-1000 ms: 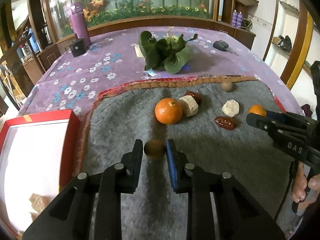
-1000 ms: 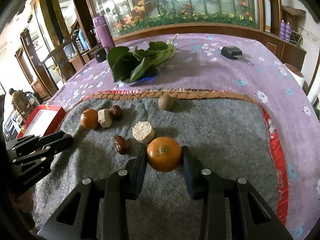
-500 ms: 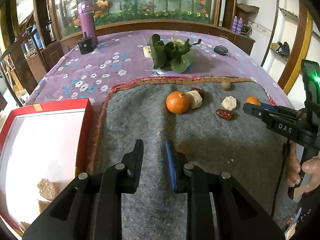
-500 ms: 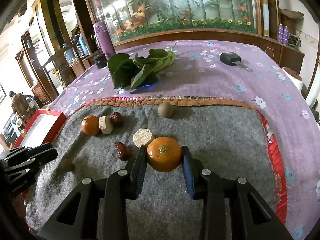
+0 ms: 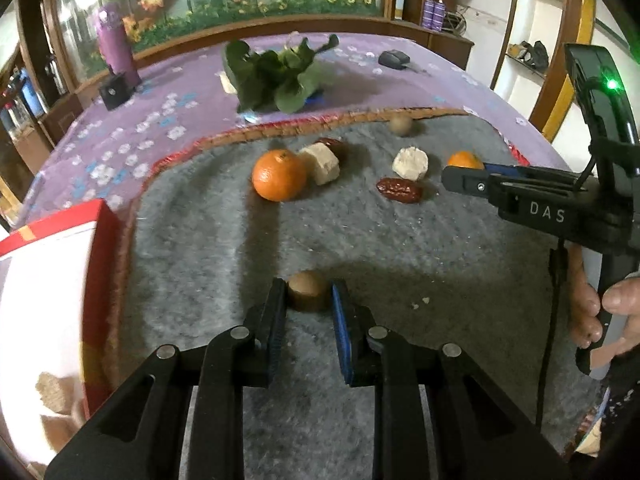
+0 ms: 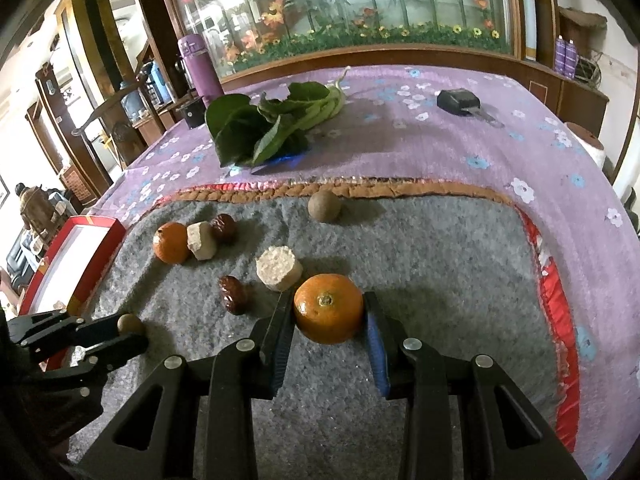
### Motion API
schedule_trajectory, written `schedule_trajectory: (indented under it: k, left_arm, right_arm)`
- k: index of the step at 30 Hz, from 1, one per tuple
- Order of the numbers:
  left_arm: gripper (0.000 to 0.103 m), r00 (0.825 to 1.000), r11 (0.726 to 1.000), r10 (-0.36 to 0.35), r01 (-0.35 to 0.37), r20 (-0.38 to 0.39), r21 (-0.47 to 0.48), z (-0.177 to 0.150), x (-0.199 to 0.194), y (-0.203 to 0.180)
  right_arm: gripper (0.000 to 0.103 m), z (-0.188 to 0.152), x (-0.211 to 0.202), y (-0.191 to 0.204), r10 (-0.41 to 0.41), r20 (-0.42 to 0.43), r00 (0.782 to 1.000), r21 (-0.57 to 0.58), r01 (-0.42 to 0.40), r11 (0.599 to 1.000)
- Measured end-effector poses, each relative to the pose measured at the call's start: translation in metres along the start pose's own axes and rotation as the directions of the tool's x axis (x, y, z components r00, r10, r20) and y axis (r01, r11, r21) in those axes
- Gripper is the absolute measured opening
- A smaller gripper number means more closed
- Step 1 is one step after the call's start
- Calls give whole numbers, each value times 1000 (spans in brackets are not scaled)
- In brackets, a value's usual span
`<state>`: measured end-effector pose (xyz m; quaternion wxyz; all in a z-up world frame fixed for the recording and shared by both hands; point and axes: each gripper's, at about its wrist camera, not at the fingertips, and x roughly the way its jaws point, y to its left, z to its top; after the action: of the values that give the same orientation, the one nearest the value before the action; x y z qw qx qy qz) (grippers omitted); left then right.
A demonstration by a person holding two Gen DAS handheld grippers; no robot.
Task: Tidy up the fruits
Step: 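Close the left tool on the brown round fruit while the right tool holds the orange, then carry the orange and brown fruit over the white tray and open both tools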
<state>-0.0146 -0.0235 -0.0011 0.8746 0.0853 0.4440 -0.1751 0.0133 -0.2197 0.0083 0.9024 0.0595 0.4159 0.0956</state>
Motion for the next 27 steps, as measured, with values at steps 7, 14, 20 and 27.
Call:
schedule_trajectory:
  k: [7, 14, 20, 27]
  left_arm:
    - [19, 1000, 999, 5, -5, -2, 32, 1, 2, -7]
    - [18, 1000, 1000, 12, -12, -5, 27, 7, 5, -11]
    - [18, 1000, 1000, 12, -13, 7, 6, 6, -7, -12]
    - [18, 995, 999, 48, -46, 84, -21, 3, -40, -5]
  right_arm:
    - [35, -1, 1, 1, 1, -2, 1000, -3, -1, 1000]
    - [35, 0, 3, -4, 36, 4, 999, 26, -36, 999]
    - [35, 0, 1, -6, 46, 14, 999, 45, -47, 998]
    - [35, -2, -10, -5, 38, 51, 998, 75, -42, 996]
